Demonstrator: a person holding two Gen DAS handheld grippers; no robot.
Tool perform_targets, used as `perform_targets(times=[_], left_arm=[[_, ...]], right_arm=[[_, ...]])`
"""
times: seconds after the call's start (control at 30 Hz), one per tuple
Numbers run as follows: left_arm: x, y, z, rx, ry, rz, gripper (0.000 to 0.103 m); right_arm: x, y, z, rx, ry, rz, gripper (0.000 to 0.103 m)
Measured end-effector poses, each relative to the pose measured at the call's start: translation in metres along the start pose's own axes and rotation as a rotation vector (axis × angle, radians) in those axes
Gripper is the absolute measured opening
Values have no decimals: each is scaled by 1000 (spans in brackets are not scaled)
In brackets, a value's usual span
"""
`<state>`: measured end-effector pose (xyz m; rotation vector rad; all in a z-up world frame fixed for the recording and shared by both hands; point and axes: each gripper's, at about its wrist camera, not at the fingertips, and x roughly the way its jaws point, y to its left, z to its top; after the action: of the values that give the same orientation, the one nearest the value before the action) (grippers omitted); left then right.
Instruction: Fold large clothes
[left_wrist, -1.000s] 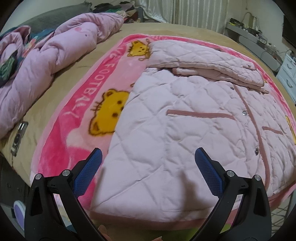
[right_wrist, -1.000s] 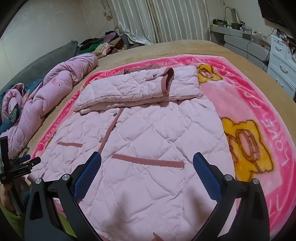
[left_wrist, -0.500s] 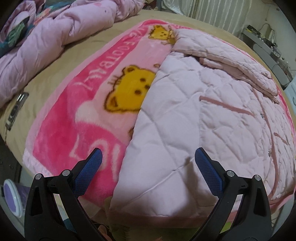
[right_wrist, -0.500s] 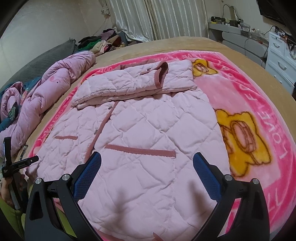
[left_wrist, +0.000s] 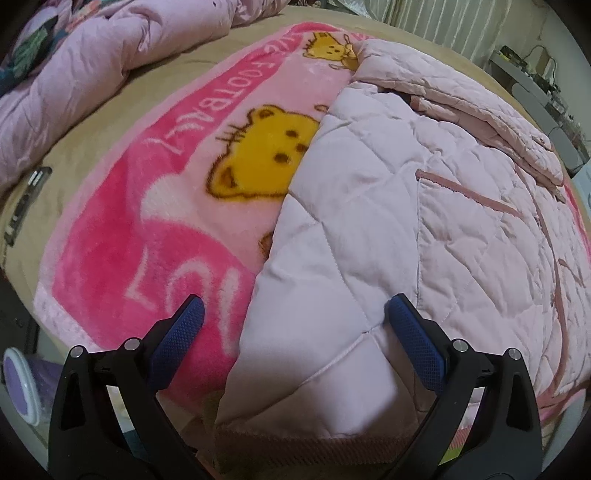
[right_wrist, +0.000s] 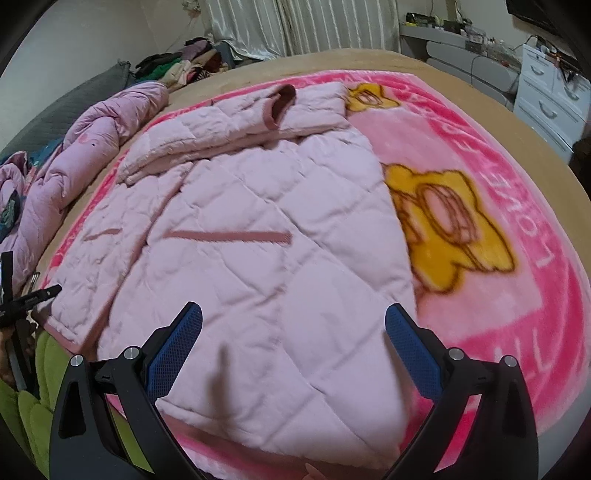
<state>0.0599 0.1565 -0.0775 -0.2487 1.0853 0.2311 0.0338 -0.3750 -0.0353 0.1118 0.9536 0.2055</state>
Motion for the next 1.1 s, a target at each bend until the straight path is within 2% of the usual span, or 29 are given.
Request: perform_targets(times=[0.2,0.3,0.37,0.4,0.47,0.57,0.73,0.87,1.0,1.07,1.1], left_arm=[[6,7,-1,-40,23,-83,91],[2,2,-2,-26,12,-105,75],[-1,-2,-2,-16,-1,-114,50],[-4,-6,-2,-11,-5,-128,44],[-8,-11,-1,9,-12,-134,26],[-18,-20,1,40,-47,-144,16],[-35,-29,5,56,-93,-172,13],[-43,-35,7,69,-115,-174,13],[-43,-34,7,67,-116,-172,13],[-42,-33,6,64,-112,-171,13],[-41,-31,6,62,-109,-171,13]], right_arm=[[-4,-10,-7,-7,7,-15,99],[-5,-14,-9,-8,14,-24,99],[-4,-17,-12,-6,25,-25,99],[-4,-17,-12,-7,29,-25,99],[-3,-19,-15,-10,43,-22,99],[-3,-20,-20,-21,75,-6,99],[-3,-25,-30,-16,129,21,99],[5,-39,-41,71,178,45,99],[14,-51,-56,202,215,157,99],[14,-47,-61,194,212,180,98],[14,-43,-62,182,211,184,94]])
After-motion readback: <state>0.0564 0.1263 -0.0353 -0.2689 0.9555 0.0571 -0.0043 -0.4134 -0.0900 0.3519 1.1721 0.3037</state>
